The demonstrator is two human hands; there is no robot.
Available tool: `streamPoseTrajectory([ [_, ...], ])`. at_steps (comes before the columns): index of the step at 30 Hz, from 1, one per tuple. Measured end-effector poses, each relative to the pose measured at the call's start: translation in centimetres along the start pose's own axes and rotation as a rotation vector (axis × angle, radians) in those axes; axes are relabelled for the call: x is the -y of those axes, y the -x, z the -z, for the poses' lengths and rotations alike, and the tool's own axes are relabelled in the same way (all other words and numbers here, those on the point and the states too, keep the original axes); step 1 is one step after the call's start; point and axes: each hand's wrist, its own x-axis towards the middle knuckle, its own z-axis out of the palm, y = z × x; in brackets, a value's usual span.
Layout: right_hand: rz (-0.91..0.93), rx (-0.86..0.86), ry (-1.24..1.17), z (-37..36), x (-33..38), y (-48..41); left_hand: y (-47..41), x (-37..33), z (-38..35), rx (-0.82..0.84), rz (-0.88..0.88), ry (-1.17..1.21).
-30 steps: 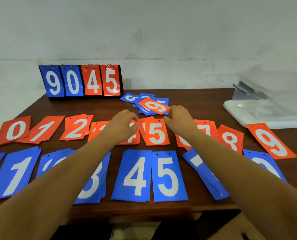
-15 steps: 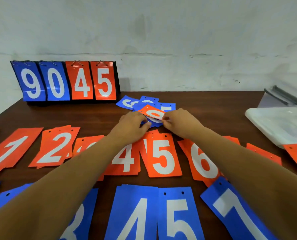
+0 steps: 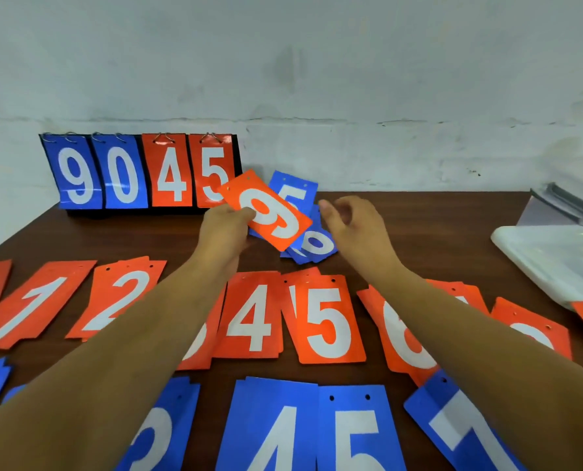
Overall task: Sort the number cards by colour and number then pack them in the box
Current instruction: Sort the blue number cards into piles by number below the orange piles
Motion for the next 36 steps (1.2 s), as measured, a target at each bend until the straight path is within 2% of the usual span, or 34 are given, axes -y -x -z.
streamPoseTrajectory([
  [1,-0.146,0.061,-0.161,0.1,0.5,-0.1,0.3,-0.4,0.3,0.037,0.010,0.064],
  [3,-0.359,0.200,-0.527,0.3,1.8,0.5,1.4,-1.1,0.8,0.106,-0.001,0.046],
  [5,-0.391,0.237,-0.633,0.7,3.0,1.5,2.8,-1.6,1.3,0.159,-0.016,-0.049],
  [7,-0.376,0.209,-0.604,1.5,3.7,2.7,4.4,-2.2,2.0,0.187,-0.027,-0.087],
  [15,-0.347,0.085,-0.665,6.2,6.5,10.7,12.3,-3.4,5.1,0.133,-0.001,-0.098],
  [21,-0.381,-0.126,-0.618,8.0,6.7,16.9,18.6,-2.3,7.7,0.034,-0.126,-0.328],
  [25,-0.441,-0.064,-0.679,7.9,7.5,19.7,21.7,-1.8,9.4,-0.017,-0.188,-0.454],
  [30,-0.420,0.023,-0.657,7.3,9.8,22.1,24.1,-2.6,11.8,-0.052,-0.200,-0.511],
  [34,-0.427,0.169,-0.521,5.2,11.4,24.0,25.9,-2.5,13.0,0.128,-0.027,-0.218],
  [36,-0.370,0.173,-0.446,4.2,12.1,24.9,26.6,-2.0,13.1,0.218,-0.007,-0.187],
])
